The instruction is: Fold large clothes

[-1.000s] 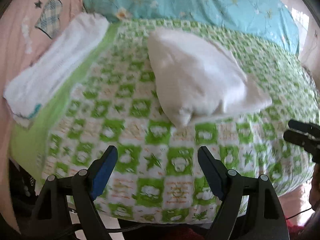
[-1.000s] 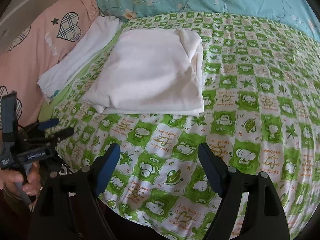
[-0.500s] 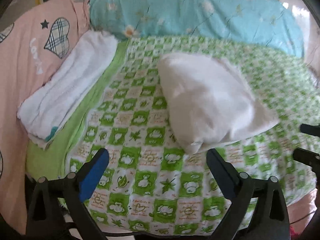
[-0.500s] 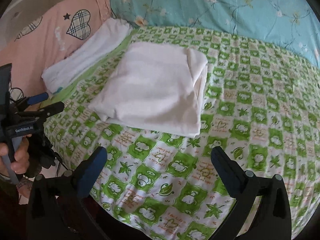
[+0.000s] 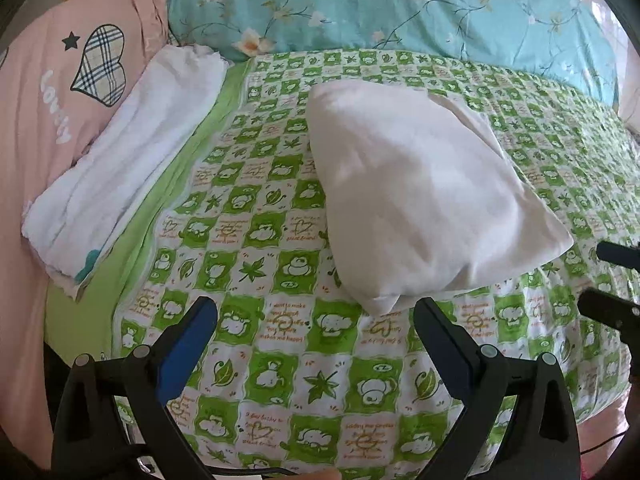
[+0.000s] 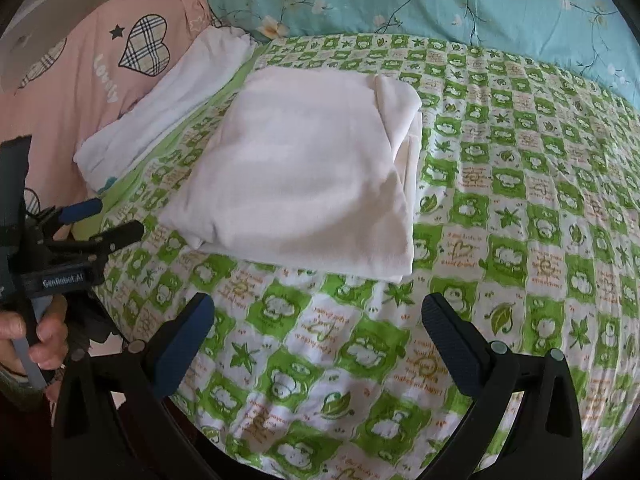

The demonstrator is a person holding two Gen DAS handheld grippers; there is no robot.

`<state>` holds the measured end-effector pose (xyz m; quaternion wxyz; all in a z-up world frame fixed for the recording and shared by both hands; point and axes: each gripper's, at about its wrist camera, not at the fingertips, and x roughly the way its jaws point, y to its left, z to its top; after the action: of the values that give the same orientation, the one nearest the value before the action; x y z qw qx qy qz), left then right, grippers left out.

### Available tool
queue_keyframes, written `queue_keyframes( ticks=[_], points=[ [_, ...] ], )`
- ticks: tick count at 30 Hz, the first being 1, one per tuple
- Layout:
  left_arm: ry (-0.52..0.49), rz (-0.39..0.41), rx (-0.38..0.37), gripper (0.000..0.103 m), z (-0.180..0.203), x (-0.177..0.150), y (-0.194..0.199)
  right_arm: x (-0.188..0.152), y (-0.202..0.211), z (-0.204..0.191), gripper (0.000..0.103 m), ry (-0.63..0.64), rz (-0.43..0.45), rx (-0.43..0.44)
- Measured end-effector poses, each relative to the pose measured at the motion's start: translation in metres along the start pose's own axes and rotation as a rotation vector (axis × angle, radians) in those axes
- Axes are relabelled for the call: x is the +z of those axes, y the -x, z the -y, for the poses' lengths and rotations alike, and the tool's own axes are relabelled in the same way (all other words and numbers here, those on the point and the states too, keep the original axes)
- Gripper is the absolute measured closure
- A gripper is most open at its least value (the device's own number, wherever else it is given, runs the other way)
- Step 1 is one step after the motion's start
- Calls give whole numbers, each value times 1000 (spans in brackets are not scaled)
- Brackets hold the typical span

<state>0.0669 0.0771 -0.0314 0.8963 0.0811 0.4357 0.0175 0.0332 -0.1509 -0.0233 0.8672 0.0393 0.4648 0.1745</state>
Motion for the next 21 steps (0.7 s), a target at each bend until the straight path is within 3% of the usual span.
queue_keyframes(
  ticks=[21],
  points=[
    [15,12,-12,4,4,11,-2,29,-15,-3,0,-7,-9,7]
  ],
)
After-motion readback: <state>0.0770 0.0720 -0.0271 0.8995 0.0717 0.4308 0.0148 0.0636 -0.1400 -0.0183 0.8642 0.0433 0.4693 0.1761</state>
